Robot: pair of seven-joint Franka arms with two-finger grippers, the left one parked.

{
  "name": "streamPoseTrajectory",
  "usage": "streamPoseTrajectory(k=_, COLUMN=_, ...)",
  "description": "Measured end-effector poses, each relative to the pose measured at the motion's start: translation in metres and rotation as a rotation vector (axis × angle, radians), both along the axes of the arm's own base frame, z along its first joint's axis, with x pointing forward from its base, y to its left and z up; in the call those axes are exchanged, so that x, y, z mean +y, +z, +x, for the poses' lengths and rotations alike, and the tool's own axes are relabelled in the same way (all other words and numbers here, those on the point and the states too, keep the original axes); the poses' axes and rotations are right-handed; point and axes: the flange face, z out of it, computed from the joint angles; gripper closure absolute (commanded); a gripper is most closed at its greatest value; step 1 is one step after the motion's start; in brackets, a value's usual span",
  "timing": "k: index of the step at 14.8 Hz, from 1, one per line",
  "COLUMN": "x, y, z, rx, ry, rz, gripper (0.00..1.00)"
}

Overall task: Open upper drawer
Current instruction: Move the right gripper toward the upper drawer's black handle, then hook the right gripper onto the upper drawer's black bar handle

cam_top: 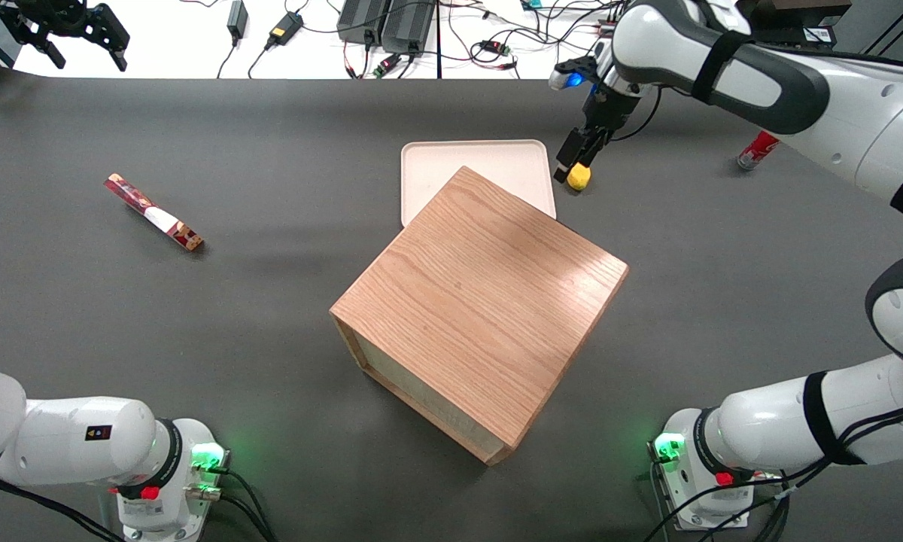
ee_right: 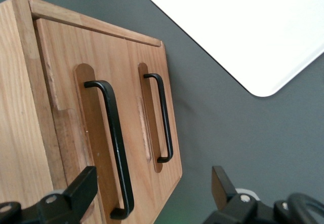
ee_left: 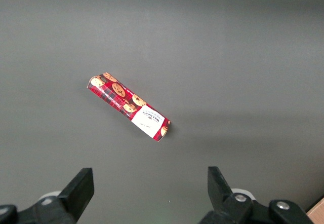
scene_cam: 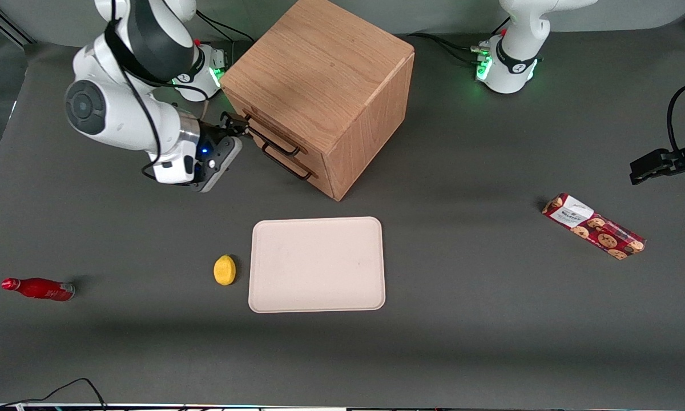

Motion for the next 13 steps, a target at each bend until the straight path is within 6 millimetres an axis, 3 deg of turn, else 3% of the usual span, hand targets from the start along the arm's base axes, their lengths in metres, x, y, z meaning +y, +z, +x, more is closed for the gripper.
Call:
streamPoseTrajectory(k=6, x=0.004, y=-0.030, z=-0.008, rx=0.044, ry=0.051, rz=-0.001, gripper=0.00)
streamPoseTrajectory(k=13, x=0.017, y=-0.049, z=-0.018, rx=0.076, ry=0.081, rz=-0.006, gripper=0.00)
